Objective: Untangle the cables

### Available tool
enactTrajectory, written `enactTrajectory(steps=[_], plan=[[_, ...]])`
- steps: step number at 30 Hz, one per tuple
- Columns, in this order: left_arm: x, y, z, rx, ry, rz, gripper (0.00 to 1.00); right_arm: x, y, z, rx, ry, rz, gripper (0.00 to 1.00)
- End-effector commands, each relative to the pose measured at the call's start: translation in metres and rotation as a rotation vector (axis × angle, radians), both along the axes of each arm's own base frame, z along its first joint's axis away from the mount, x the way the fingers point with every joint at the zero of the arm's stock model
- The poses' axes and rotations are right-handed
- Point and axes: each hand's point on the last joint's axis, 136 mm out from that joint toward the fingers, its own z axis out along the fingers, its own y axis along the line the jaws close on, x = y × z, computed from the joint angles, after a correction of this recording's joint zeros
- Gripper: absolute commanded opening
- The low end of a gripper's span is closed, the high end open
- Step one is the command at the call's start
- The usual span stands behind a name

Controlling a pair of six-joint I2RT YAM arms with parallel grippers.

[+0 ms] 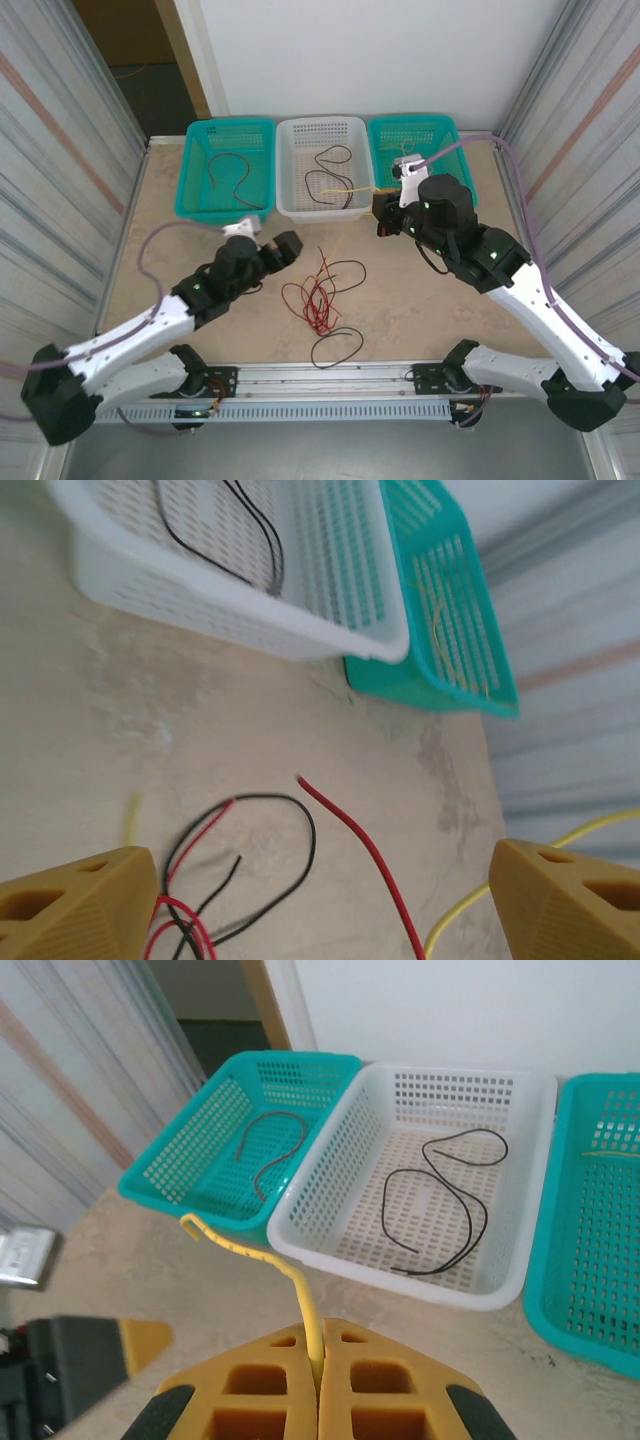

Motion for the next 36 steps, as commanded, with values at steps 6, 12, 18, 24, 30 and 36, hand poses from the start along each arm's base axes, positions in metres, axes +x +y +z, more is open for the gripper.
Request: enactTrajectory(steps=[6,12,18,24,30,36], plan=[[0.005,-0.039,0.005,-0.013,-0.022,-0.126,0.70,-0.004,0.004,0.030,0.010,-0.080,0.026,0.00],[0.005,-0.051,0.001,-0.033,0.001,-0.164,0.55,-0.006,0.011,0.025,0.013,-0.071,0.045,0.00],[0.001,-0.066,0.002,-0.079,0.013,-0.229,0.37,-0.004,0.011,0.020,0.002,-0.067,0.034,0.00],[0.005,-0.042,-0.003,-0.019,0.025,-0.139,0.00,0.006,-0.004,0.014,-0.049,-0.070,-0.052,0.00],[0.009,0.026,0.016,0.037,-0.038,0.104,0.00,0.042,-0.055,-0.007,-0.095,0.014,-0.279,0.00],[0.001,0.068,0.029,0.101,-0.101,0.206,0.00,0.069,-0.124,0.011,0.016,0.021,-0.524,0.00]])
